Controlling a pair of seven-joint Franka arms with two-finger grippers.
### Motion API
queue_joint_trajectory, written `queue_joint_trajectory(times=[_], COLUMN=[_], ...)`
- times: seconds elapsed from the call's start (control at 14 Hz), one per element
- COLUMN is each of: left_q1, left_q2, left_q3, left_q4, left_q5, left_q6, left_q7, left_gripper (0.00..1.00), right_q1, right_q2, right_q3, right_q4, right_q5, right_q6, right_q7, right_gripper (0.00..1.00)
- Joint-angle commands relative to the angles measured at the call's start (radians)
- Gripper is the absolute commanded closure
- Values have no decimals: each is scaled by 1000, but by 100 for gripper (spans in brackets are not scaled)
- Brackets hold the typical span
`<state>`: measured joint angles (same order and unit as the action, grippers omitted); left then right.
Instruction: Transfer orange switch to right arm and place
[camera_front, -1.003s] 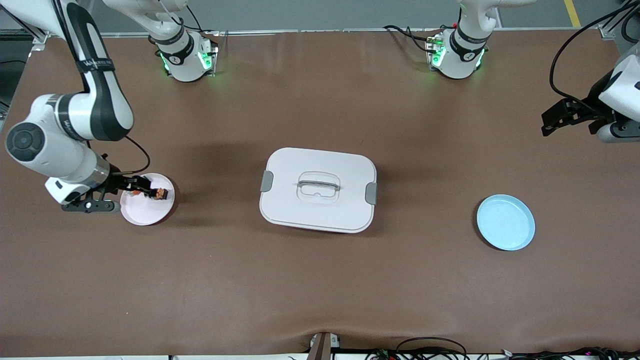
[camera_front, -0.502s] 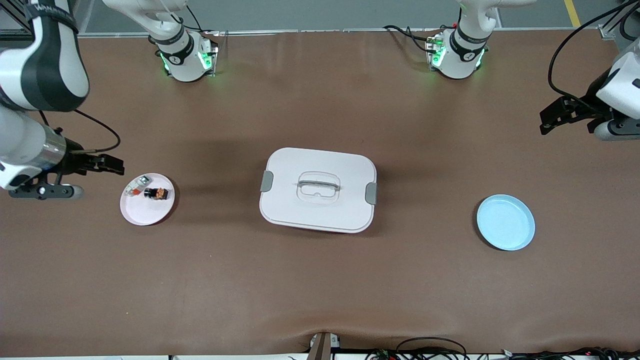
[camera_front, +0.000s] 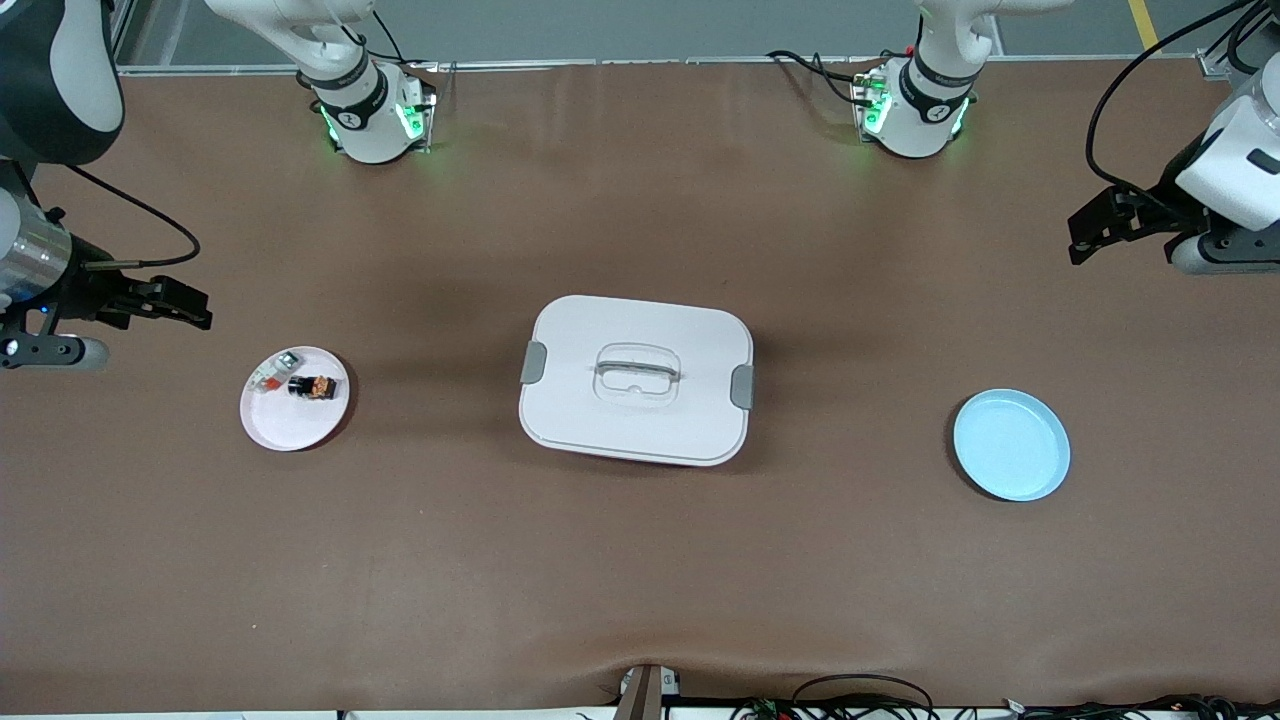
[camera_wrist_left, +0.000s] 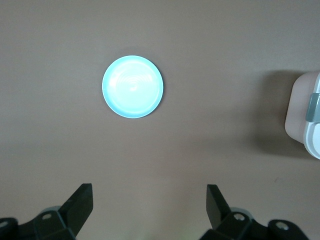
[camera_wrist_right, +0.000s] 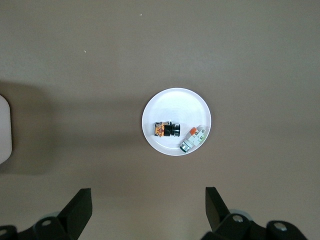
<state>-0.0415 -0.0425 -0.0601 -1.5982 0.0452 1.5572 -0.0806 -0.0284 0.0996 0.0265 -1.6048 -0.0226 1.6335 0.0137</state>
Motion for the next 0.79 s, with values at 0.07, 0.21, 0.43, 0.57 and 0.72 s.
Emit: queue_joint_trajectory(times=[0.07,0.21,0.43,0.57,0.72], left_q1=[11,9,9,8,9], left_q2=[-28,-28,-28,-30,-25], left_q3=[2,2,0,0,0], left_q4=[-9,-6,-8,-9,-9], left_q5=[-40,-45,-45,-47,-45], left_q6=[-22,-22,-22,-22,-17], left_q7=[4,4,5,5,5], left_gripper=[0,0,0,0,0], right_q1=[5,5,4,2,1], right_q2=[-5,-9,-43,-54,-58], right_q3=[1,3,1,-3,-3], right_q4=[52,56,54,52,52], right_q5=[9,9,9,9,9], right_q6=[-17,-23,-27,-29,-29], right_q7=[15,17,18,18,20], right_gripper=[0,0,0,0,0])
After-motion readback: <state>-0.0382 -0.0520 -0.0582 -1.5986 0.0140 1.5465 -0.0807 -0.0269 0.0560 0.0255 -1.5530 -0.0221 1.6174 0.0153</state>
